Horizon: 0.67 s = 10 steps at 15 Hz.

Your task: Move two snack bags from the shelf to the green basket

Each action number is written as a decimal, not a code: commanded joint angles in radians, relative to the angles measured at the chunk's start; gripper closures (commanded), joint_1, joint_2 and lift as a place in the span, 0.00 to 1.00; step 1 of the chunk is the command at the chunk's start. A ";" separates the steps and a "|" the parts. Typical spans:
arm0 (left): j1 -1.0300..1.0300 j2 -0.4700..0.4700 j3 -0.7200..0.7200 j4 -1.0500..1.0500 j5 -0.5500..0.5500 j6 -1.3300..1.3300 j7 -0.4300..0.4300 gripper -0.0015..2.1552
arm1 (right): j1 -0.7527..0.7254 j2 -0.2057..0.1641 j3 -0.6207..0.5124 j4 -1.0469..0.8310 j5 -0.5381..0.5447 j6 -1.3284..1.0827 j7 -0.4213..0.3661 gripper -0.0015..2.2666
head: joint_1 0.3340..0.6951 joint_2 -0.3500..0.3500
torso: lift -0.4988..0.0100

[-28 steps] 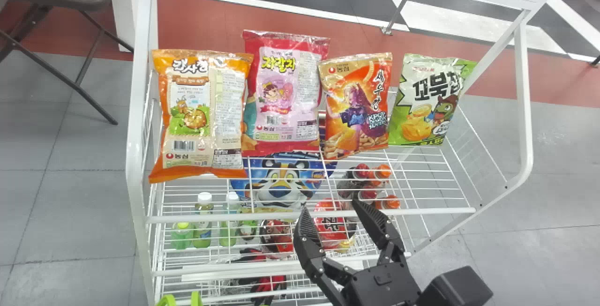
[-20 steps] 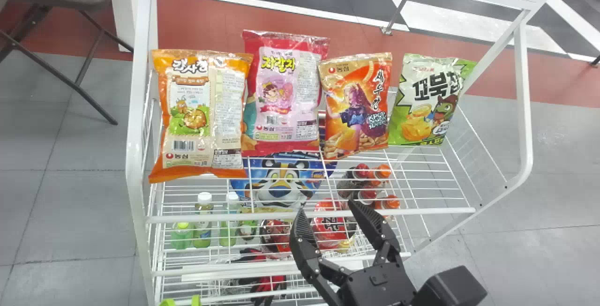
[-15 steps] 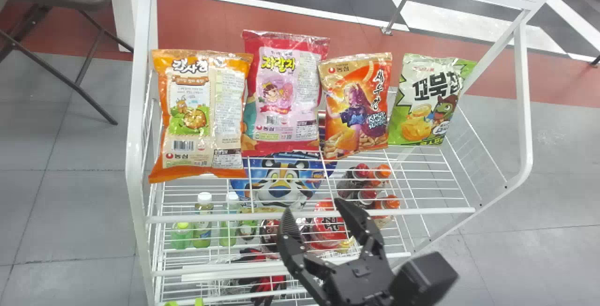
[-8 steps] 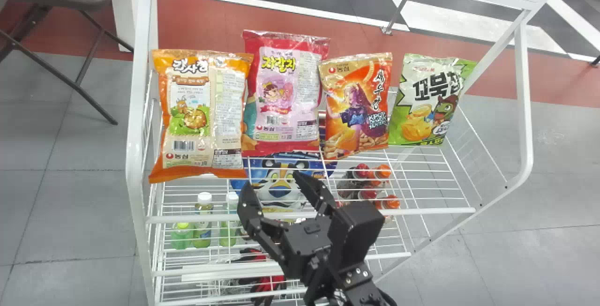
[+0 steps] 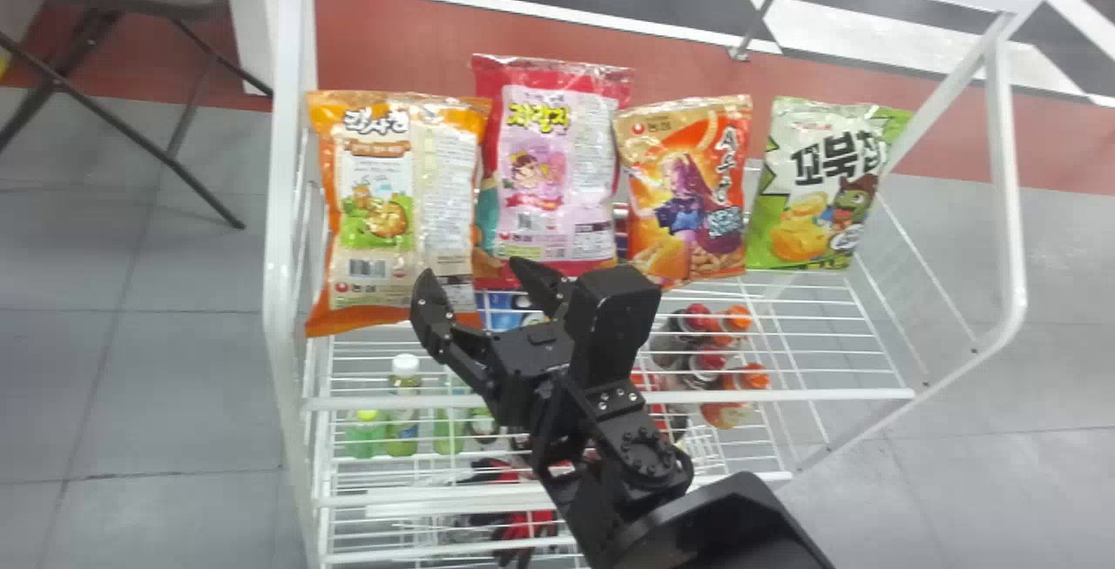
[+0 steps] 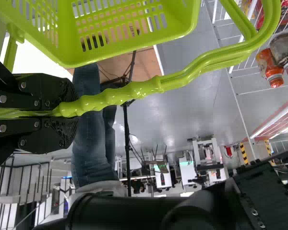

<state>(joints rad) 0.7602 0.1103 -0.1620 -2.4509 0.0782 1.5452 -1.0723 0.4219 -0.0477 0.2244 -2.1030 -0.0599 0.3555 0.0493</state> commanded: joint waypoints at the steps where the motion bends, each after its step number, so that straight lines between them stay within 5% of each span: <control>1: -0.015 -0.001 -0.002 0.012 0.000 -0.003 -0.001 0.98 | -0.042 0.020 0.018 0.032 0.003 0.006 0.021 0.09 | 1.00 0.14 | 0.95; 10: -0.027 -0.003 0.004 -0.003 0.014 0.000 -0.009 0.98 | -0.215 0.049 0.027 0.209 -0.014 -0.003 0.069 0.09 | 1.00 0.30 | 0.95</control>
<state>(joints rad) 0.7340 0.1063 -0.1623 -2.4549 0.0893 1.5456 -1.0815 0.2386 -0.0006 0.2475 -1.9277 -0.0709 0.3526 0.1171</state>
